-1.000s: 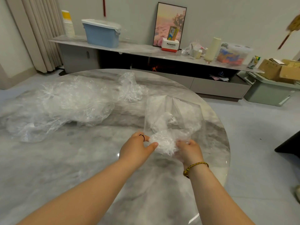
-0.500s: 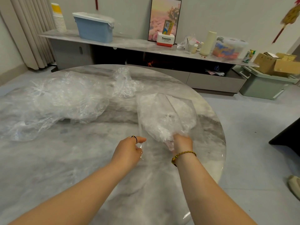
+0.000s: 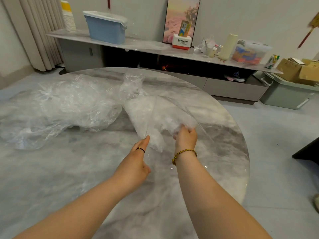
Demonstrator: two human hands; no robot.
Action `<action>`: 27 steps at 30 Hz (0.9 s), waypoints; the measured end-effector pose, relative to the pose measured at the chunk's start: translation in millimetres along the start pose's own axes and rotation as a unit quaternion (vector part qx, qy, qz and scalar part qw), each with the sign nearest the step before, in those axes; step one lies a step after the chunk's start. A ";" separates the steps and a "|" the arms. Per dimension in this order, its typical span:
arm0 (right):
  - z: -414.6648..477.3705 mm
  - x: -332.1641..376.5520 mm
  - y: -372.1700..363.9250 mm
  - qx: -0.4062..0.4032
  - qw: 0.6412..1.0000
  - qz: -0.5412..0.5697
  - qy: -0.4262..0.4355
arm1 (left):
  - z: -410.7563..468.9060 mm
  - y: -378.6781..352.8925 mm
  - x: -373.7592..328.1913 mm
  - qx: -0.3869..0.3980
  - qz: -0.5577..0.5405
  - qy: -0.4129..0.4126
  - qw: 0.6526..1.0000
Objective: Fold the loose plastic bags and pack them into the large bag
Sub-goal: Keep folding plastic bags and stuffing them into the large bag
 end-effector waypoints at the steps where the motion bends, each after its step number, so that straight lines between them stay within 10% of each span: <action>1: 2.2 1.6 -0.3 0.005 1.000 0.008 -0.003 | 0.0 -1.2 -0.1 0.005 0.004 0.001 1.000; 9: 0.4 8.4 1.5 0.161 0.901 -0.398 0.061 | 0.8 -1.3 2.3 0.030 0.008 -0.007 1.000; 15: 3.2 11.3 -16.9 0.102 0.977 -0.048 -0.180 | 1.4 0.1 7.8 0.037 0.004 -0.007 0.999; 17: 5.0 4.7 -23.3 0.085 0.978 -0.095 -0.165 | 0.6 0.9 10.5 0.040 0.006 -0.007 0.999; 21: 10.1 -1.9 -22.4 0.073 0.854 -0.515 0.010 | 0.2 3.8 15.2 0.045 0.021 -0.009 0.999; 27: 14.1 6.2 -20.1 0.066 0.766 -0.621 0.151 | 4.5 7.3 19.8 0.040 0.030 -0.005 0.999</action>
Point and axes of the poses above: each hand's wrist, its own z-axis towards the middle knuckle, its own y-axis out of the back of the hand, x = y × z, the point moved 1 cm from there along z, towards the middle knuckle, and after that the axes turned 2 degrees about x, right-handed, at the moved point
